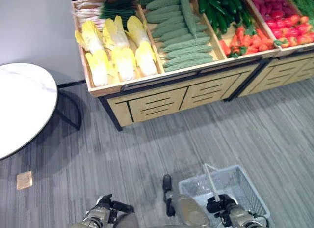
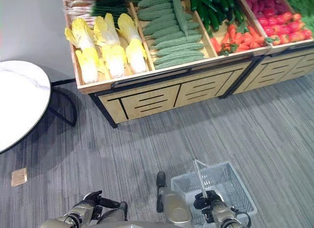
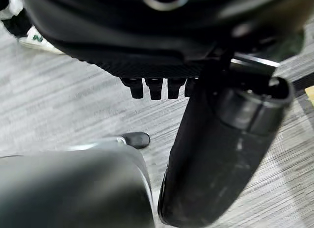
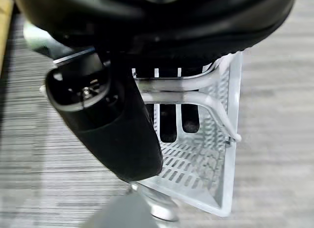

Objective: Get the vegetables into the basket

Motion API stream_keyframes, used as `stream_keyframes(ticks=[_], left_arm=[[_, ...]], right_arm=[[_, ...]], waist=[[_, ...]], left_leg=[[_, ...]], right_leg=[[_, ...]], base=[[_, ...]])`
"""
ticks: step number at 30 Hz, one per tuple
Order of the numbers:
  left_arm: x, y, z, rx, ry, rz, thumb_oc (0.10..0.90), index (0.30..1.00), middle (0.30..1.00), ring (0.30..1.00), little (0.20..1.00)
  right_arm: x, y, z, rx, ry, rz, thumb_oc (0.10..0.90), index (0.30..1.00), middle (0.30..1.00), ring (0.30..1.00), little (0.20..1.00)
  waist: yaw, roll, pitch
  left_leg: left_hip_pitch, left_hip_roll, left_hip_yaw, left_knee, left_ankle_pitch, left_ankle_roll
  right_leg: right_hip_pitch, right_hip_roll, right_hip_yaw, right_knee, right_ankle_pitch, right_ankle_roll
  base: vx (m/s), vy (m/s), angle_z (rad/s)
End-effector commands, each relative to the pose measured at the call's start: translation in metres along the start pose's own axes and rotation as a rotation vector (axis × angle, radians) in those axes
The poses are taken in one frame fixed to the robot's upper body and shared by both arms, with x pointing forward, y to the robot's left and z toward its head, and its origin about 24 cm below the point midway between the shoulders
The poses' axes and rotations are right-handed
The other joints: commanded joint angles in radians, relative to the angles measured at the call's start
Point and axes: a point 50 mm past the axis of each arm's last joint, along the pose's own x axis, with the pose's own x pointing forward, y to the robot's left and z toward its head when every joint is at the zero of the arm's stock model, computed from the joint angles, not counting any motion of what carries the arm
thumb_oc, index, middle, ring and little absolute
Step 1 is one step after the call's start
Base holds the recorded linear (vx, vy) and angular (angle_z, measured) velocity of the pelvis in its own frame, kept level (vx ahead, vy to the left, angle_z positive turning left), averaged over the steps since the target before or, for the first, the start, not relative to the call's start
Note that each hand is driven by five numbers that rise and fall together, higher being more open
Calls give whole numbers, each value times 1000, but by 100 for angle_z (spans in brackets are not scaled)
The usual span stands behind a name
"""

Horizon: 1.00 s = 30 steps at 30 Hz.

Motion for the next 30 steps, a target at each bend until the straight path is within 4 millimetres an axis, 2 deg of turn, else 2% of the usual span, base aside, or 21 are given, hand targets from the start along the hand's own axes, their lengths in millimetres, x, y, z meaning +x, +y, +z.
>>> stream_keyframes(ticks=[1,2,4,5,6,7,9,10,11,12,13,16,20,22,27,30], left_arm=[[0,8,-14,-8,45,43,900,1000,1000,1000,1000],[0,7,-14,-14,46,42,900,1000,1000,1000,1000],[0,7,-14,-14,46,42,900,1000,1000,1000,1000],[0,7,-14,-33,47,46,900,1000,1000,1000,1000],[0,7,-14,-33,47,46,900,1000,1000,1000,1000],[0,9,-14,-62,52,53,900,1000,1000,1000,1000],[0,9,-14,-60,53,53,900,1000,1000,1000,1000],[0,8,-15,-48,61,52,900,1000,1000,1000,1000],[0,8,-16,-43,60,53,900,1000,1000,1000,1000],[0,8,-16,-43,60,53,900,1000,1000,1000,1000],[0,7,-16,-33,59,53,900,1000,1000,1000,1000],[0,7,-15,-28,46,60,900,1000,1000,1000,1000],[-1,8,-21,-42,65,64,900,1000,1000,1000,1000],[-1,9,-24,-45,74,66,900,1000,1000,1000,1000],[0,18,-19,-38,58,93,900,1000,1000,1000,1000],[0,21,-14,-44,43,106,900,1000,1000,1000,1000]], right_arm=[[-3,-5,-20,-4,41,-12,400,300,300,300,300],[-3,-6,-22,-13,50,-14,400,300,300,300,300],[-3,-6,-22,-13,50,-14,400,300,300,300,300],[-3,-8,-24,-25,54,-18,400,300,300,300,300],[-3,-8,-24,-25,54,-18,400,300,300,300,300],[-3,-10,-23,-37,55,-24,400,300,300,300,300],[-3,-11,-24,-43,59,-25,400,300,300,300,300],[-4,-13,-27,-38,73,-31,400,300,300,300,300],[-4,-13,-29,-36,81,-34,400,300,300,300,300],[-4,-13,-29,-36,81,-34,400,300,300,300,300],[-4,-14,-30,-43,82,-38,400,300,300,300,300],[-4,-14,-28,-65,76,-48,400,300,300,300,300],[-4,-10,-30,-72,83,-37,400,300,300,300,300],[-4,-9,-31,-69,88,-36,400,300,300,300,300],[-3,-4,-27,-89,79,-18,400,300,300,300,300],[-2,0,-21,-115,64,-5,400,300,300,300,300]], waist=[[-17,-3,-14],[-12,-1,-9],[-14,0,-9],[0,-4,9],[-1,-4,9],[4,-10,25],[6,-9,28],[6,2,28],[11,5,26],[11,4,26],[23,15,26],[47,23,35],[57,22,27],[60,18,21],[68,-8,13],[74,-23,9]], left_leg=[[-50,-19,29,37,29,-7],[-84,-17,20,107,77,-18],[-85,-17,18,110,76,-18],[-135,-30,8,211,140,-24],[-137,-30,6,214,139,-24],[-174,-29,37,280,157,-16],[-190,-23,56,278,158,-11],[-225,4,118,193,157,-7],[-236,11,134,140,150,-6],[-234,10,135,138,150,-6],[-255,13,136,12,167,-7],[-295,40,140,-134,259,-27],[-273,55,152,-156,275,-30],[-268,58,173,-153,275,-28],[-262,31,190,-129,233,3],[-263,9,206,-121,205,22]], right_leg=[[9,-63,94,49,-93,106],[36,-55,81,39,-106,86],[36,-55,79,39,-106,86],[65,-53,68,31,-116,66],[65,-53,67,31,-116,65],[84,-54,56,27,-130,50],[97,-54,50,22,-135,47],[119,-52,33,2,-146,50],[125,-49,27,-5,-150,53],[126,-50,28,-6,-150,53],[132,-35,29,-14,-156,65],[167,-11,49,-21,-181,77],[196,1,74,-22,-200,83],[209,-11,81,-24,-208,86],[219,-55,117,-32,-212,108],[209,-87,131,-36,-200,133]], base=[[95,-269,57],[74,-199,49],[43,-135,45],[33,-142,39],[39,-265,34],[3,-123,19],[45,-130,16],[107,-96,16],[93,-44,16],[137,-1,35],[145,25,43],[195,50,0],[169,79,-29],[180,155,-42],[144,173,-33],[84,146,-36]])
